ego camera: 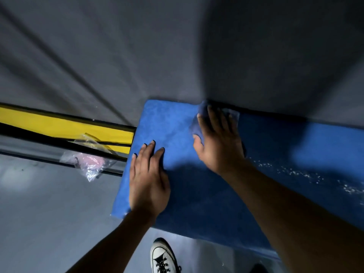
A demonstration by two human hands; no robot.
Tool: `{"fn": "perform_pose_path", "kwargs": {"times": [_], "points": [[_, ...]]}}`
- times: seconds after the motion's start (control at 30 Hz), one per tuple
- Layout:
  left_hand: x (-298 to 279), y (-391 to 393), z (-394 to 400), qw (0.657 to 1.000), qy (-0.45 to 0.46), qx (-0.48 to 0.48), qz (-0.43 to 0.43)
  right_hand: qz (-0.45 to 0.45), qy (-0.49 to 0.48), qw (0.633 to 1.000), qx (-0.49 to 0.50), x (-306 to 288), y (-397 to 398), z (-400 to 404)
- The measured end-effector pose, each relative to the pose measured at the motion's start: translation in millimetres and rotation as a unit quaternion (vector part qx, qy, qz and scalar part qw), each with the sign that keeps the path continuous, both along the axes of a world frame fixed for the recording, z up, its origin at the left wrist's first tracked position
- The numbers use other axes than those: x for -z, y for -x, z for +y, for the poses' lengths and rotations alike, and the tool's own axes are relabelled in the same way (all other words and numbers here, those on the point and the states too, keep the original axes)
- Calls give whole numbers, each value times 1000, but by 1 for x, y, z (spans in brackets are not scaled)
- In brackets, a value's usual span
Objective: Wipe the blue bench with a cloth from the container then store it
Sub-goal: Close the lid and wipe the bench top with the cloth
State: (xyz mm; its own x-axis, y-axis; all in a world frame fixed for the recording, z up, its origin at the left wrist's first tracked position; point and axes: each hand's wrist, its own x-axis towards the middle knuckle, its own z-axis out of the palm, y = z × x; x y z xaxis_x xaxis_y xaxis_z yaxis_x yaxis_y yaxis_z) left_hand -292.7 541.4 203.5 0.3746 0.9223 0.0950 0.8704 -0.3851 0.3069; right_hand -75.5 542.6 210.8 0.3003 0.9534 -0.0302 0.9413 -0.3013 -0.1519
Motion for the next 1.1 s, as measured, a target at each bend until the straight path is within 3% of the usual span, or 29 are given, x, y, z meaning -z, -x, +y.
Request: {"fn": "perform_pose_path", "kwargs": {"times": [0.2, 0.37, 0.5, 0.7, 0.83, 1.1], "points": [[-2, 0, -3, 1000, 6, 8, 7, 28, -12, 993, 112, -8, 10, -41], [-2, -8, -7, 999, 28, -20, -13, 38, 10, 995, 93, -17, 14, -119], [-2, -19, -17, 998, 37, -33, -23, 36, -34, 997, 67, -13, 16, -176], [-1, -68, -56, 998, 33, 33, -53, -1, -53, 998, 47, -6, 13, -231], [1, -105, -83, 999, 28, 2, -33, -49, -17, 999, -12, -8, 8, -234], [6, -110, -83, 999, 17, -18, 28, -2, 20, 981, -195, -8, -43, -193]]}}
